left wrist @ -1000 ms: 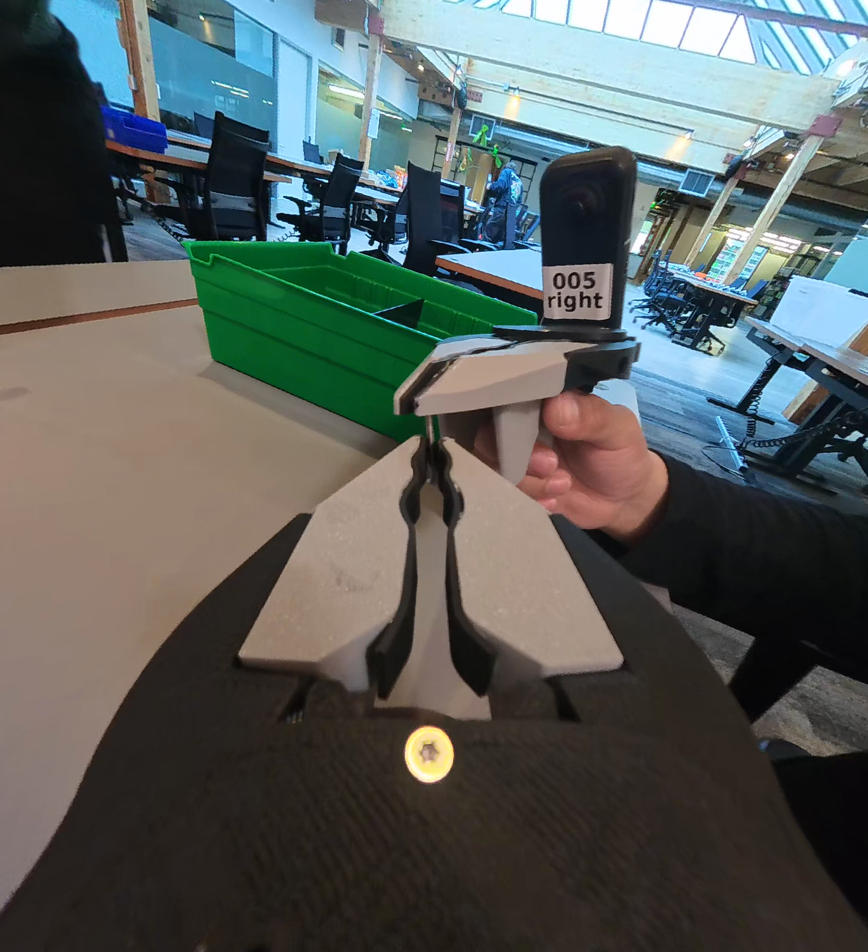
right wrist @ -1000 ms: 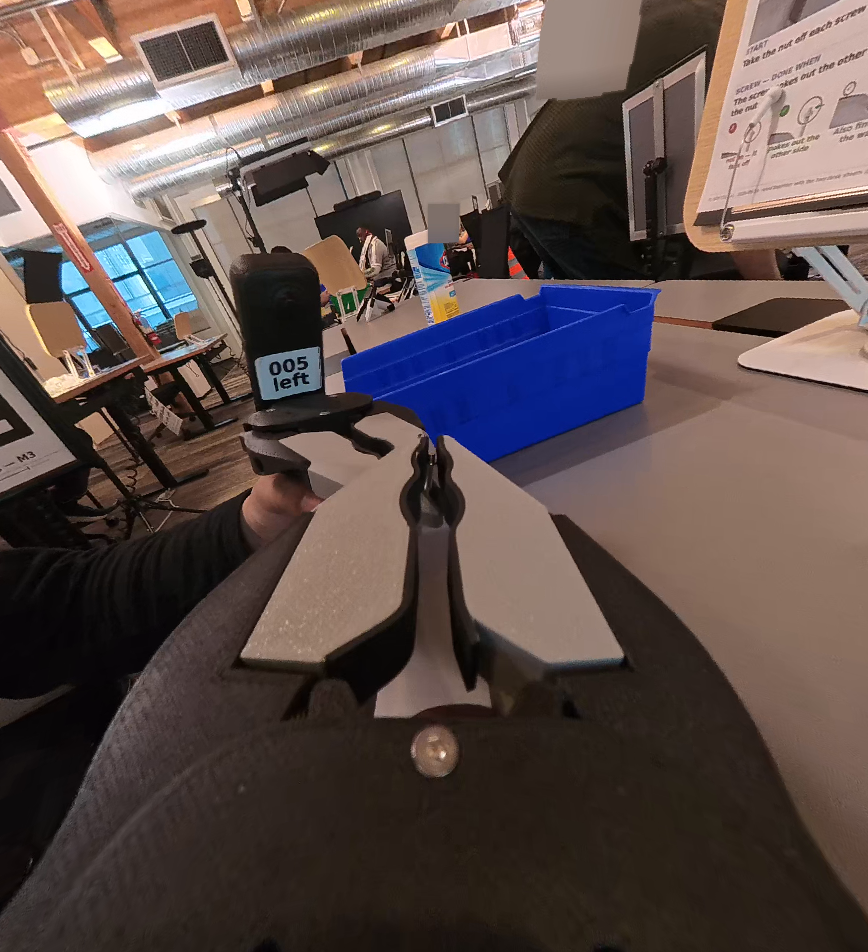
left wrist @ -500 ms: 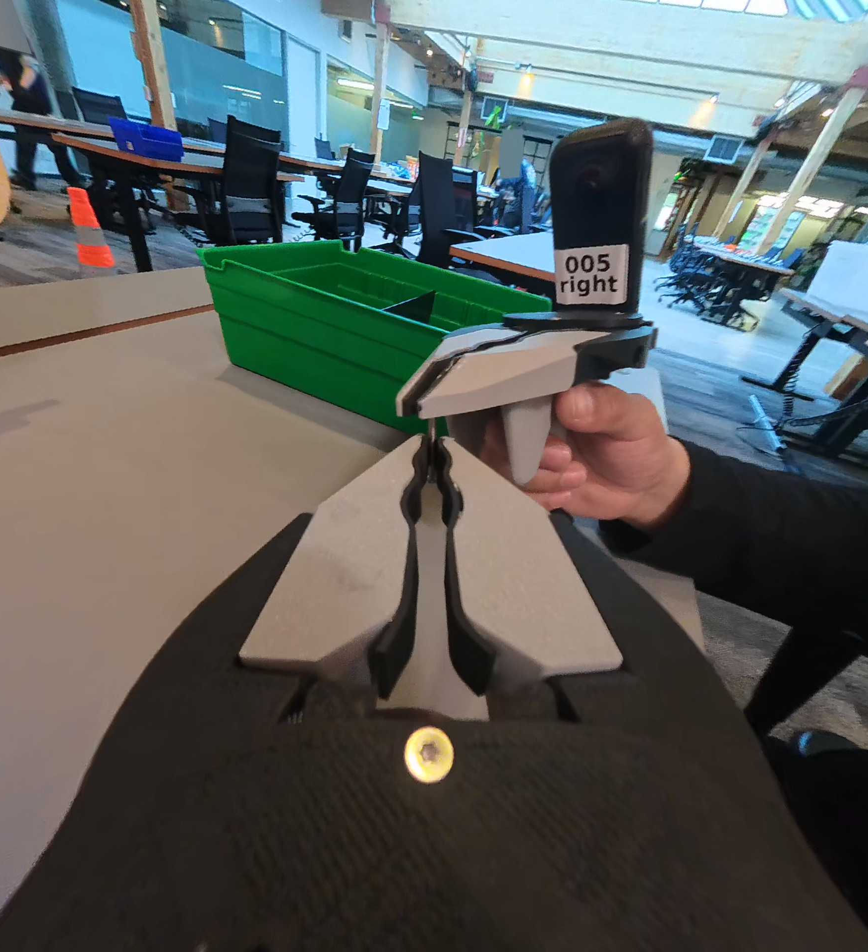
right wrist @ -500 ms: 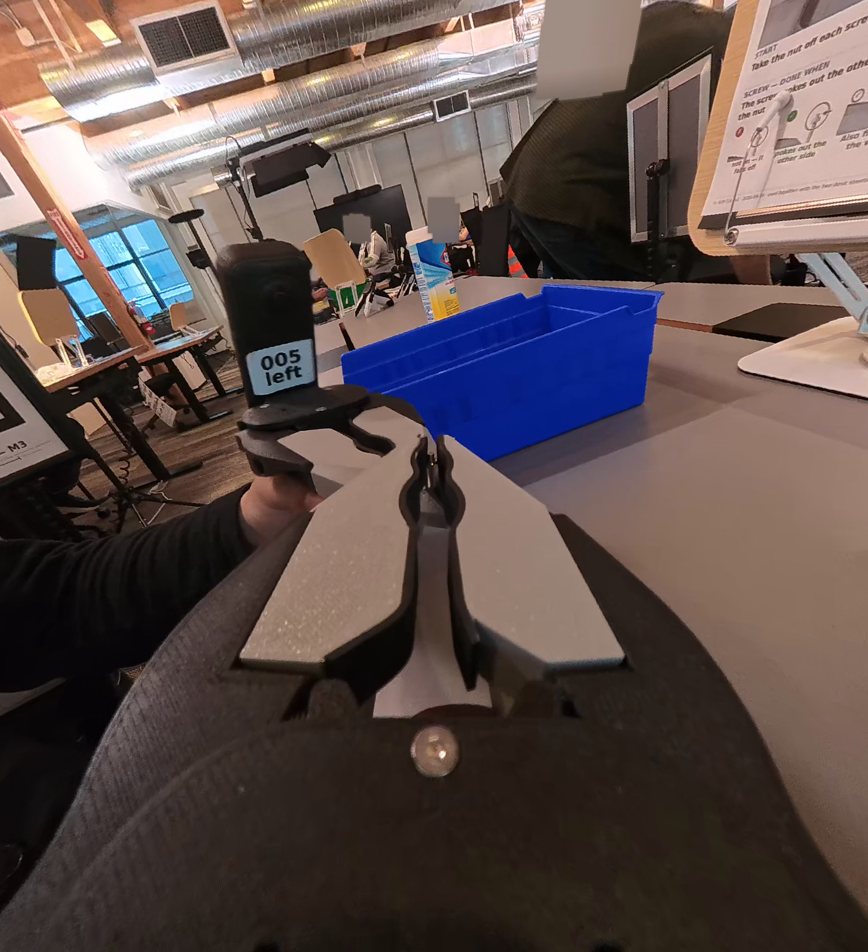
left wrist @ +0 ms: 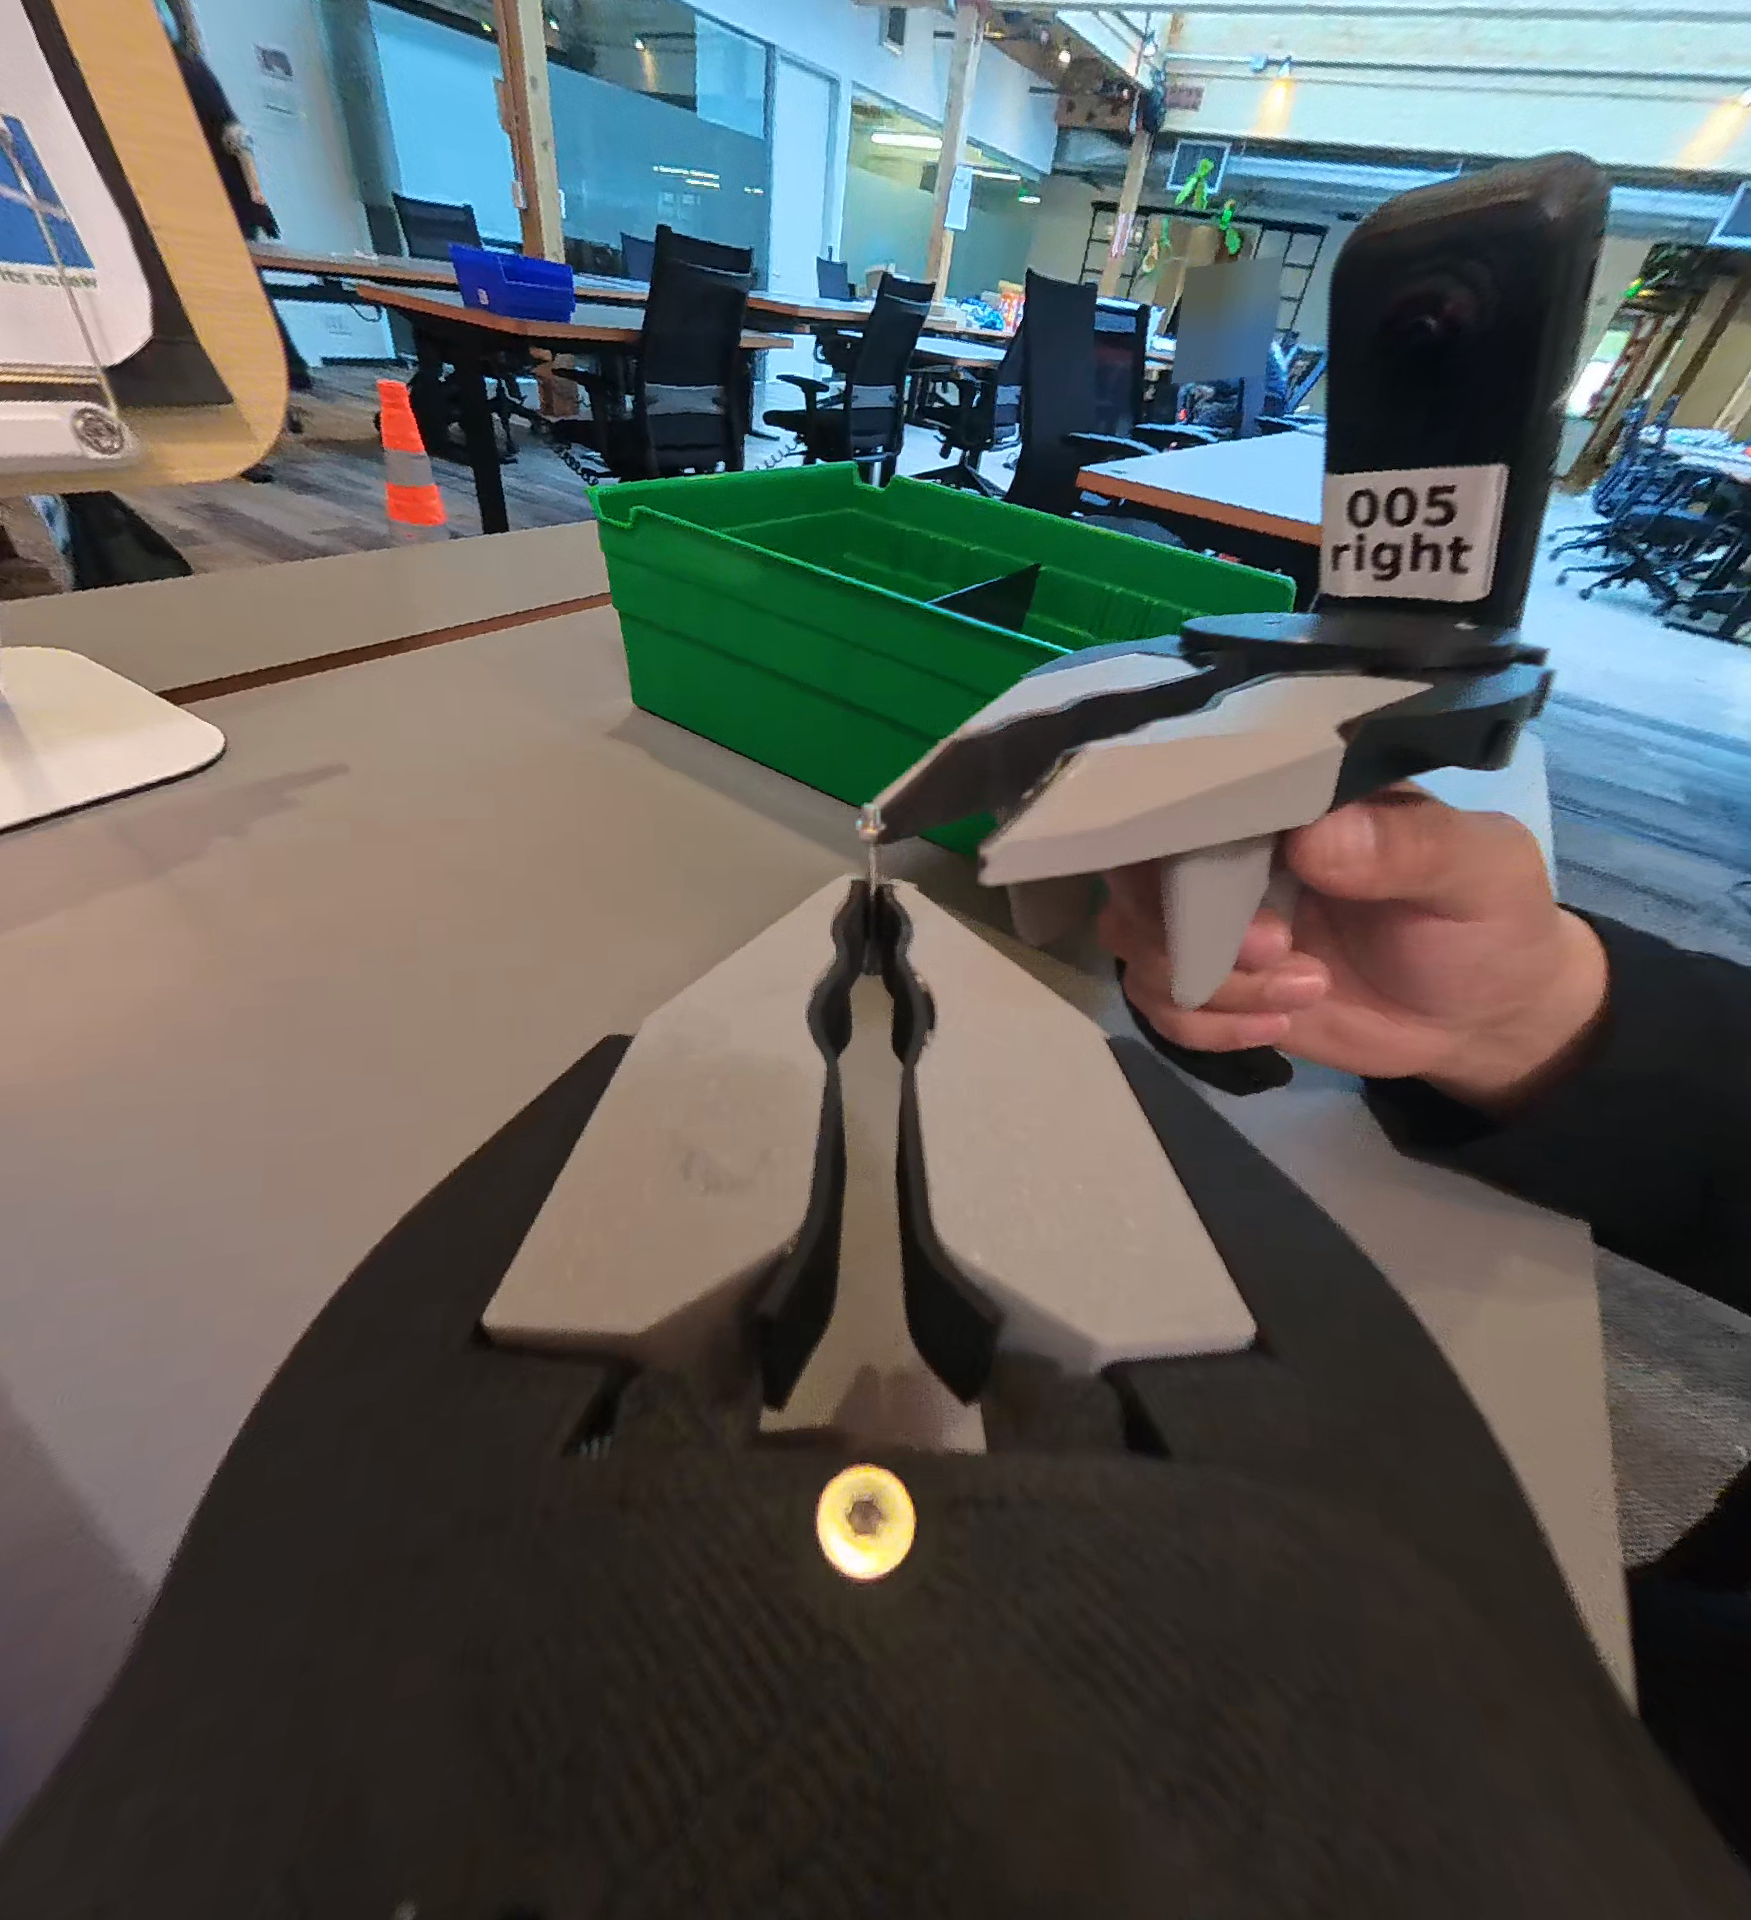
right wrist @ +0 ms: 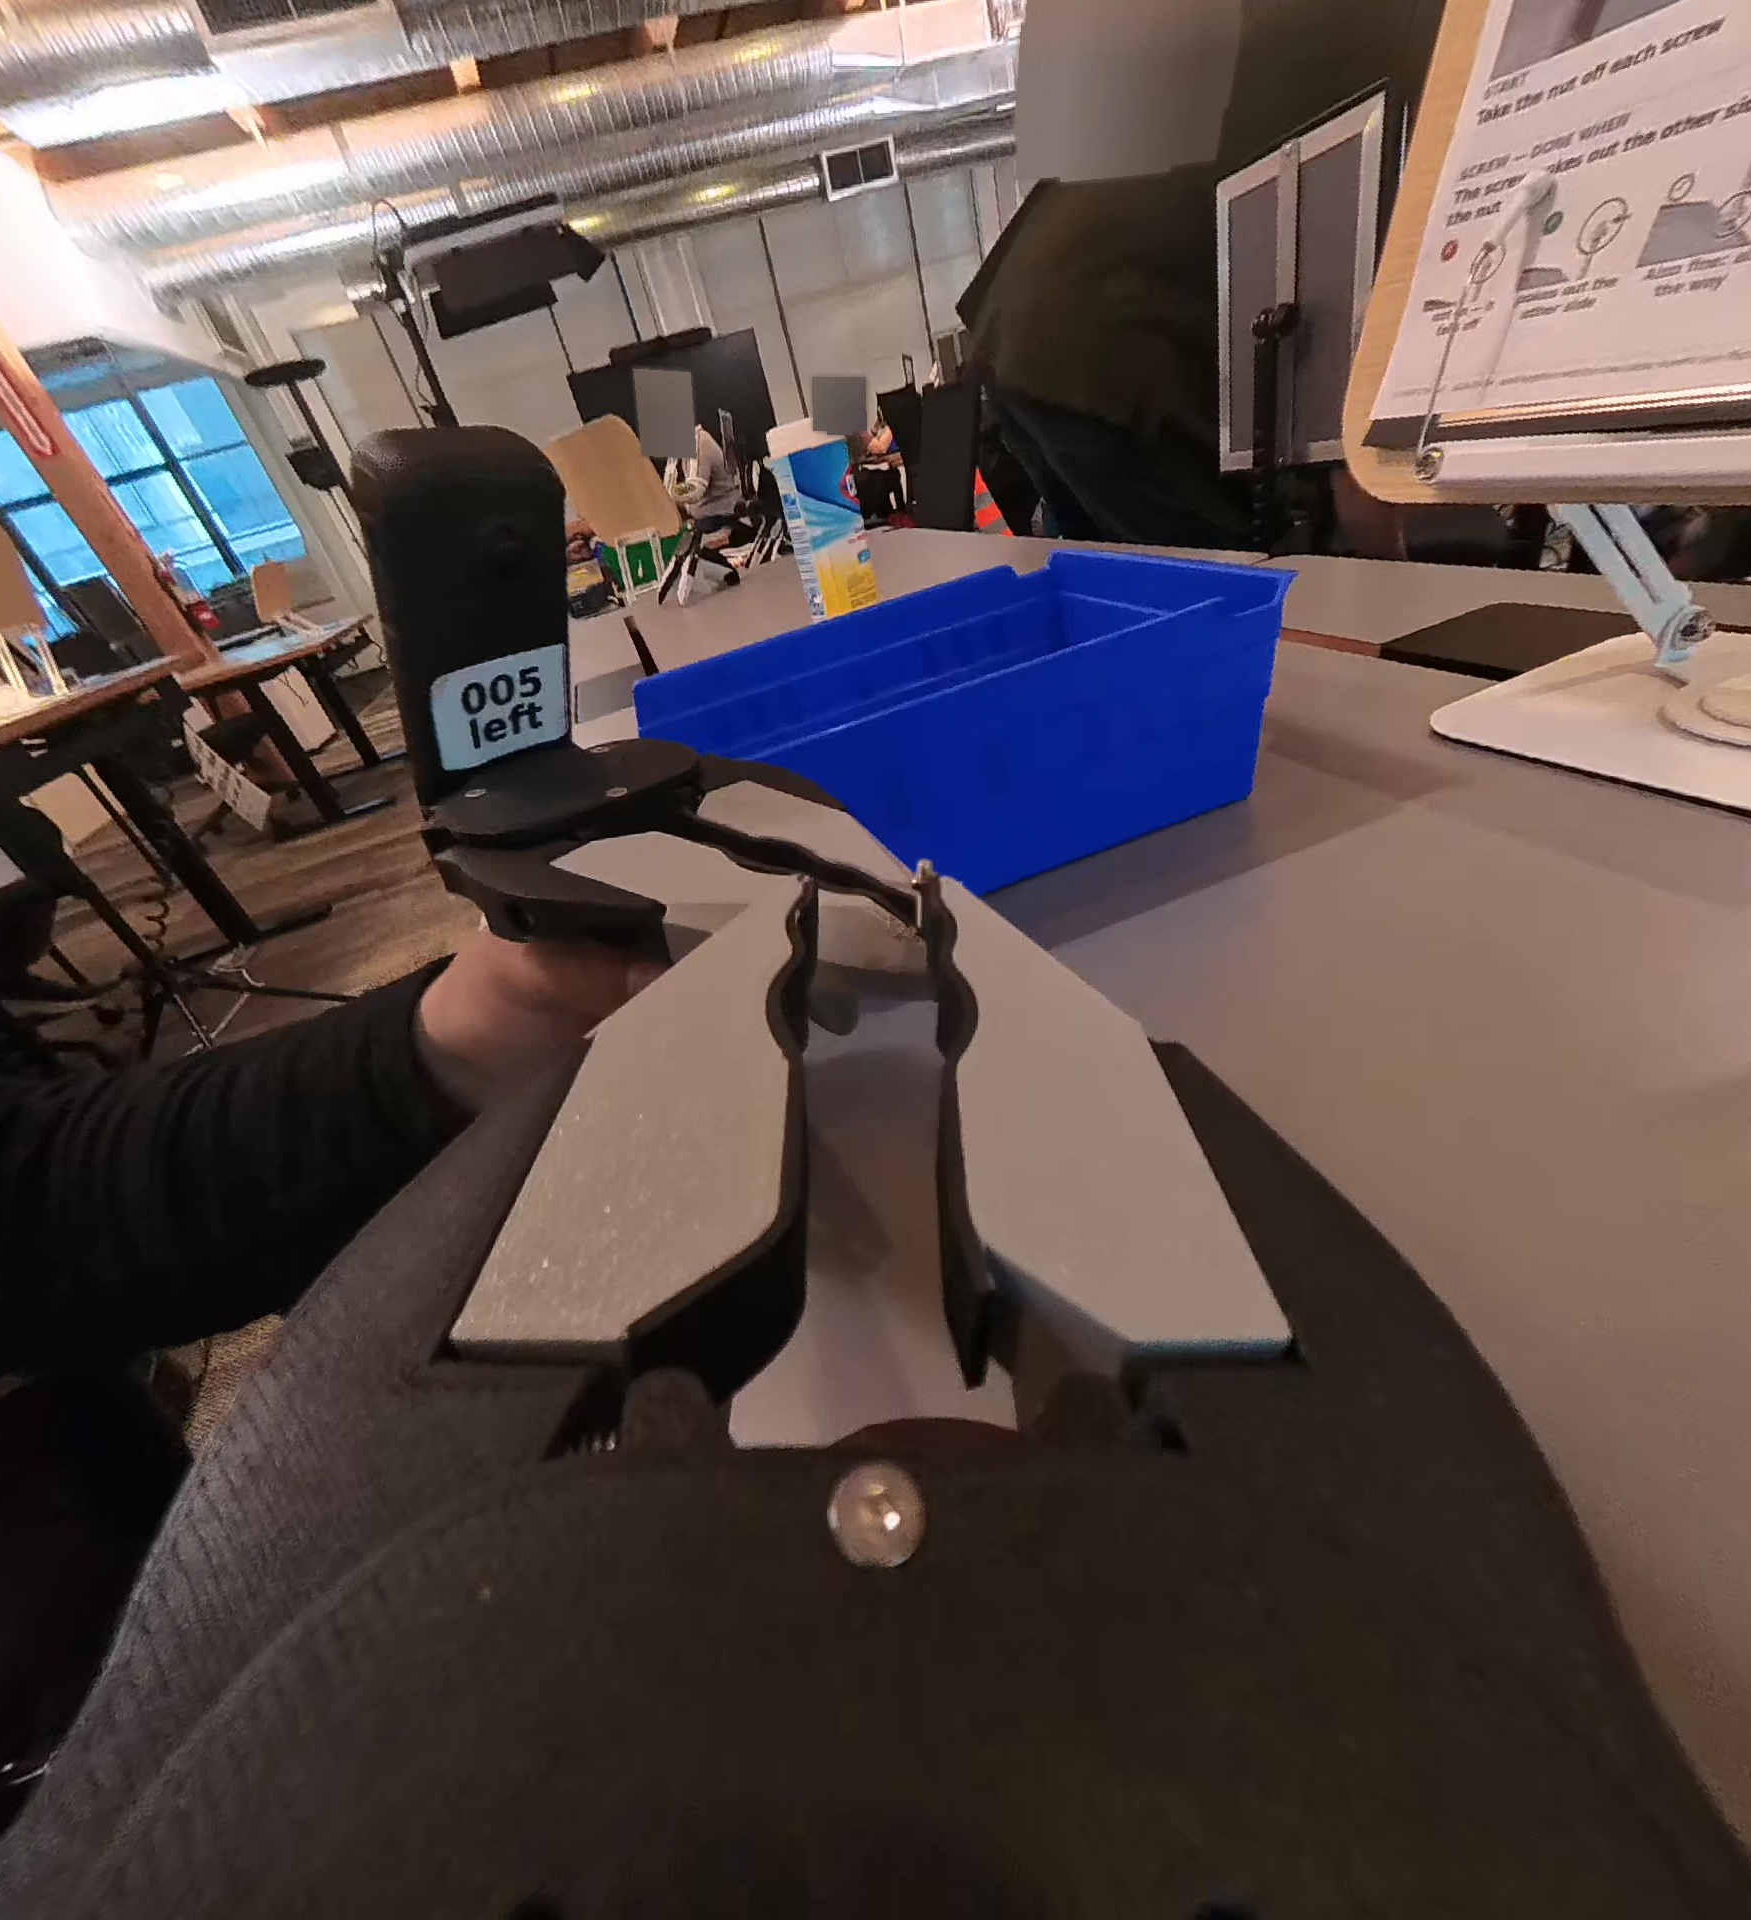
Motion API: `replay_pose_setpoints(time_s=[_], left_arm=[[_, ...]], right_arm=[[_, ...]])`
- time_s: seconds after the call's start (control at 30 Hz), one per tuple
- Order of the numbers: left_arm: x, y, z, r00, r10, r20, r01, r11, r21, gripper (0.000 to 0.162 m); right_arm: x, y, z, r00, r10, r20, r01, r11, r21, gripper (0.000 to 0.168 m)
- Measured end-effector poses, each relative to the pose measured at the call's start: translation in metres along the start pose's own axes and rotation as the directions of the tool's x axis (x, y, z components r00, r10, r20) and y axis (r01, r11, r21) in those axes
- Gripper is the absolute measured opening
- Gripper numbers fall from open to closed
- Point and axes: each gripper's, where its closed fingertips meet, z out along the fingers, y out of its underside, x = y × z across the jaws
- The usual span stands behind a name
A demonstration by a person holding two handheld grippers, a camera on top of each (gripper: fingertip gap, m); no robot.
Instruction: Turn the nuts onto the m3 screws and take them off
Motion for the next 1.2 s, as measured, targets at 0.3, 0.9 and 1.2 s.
replay_pose_setpoints(time_s=[0.3,0.9,1.2], left_arm=[[0.019,0.002,0.004,0.995,0.073,-0.063,-0.074,0.997,-0.013,0.0],[0.017,-0.001,0.004,0.997,0.054,-0.058,-0.053,0.999,0.005,0.0],[0.007,-0.004,0.0,1.0,0.015,-0.028,-0.014,1.0,0.023,0.0]], right_arm=[[-0.004,0.002,0.004,0.999,0.023,0.033,-0.023,1.0,0.002,0.013],[-0.006,0.003,0.009,1.0,-0.029,0.002,0.029,1.0,0.004,0.021],[-0.001,-0.007,-0.001,1.0,-0.003,-0.003,0.003,0.999,0.054,0.015]])
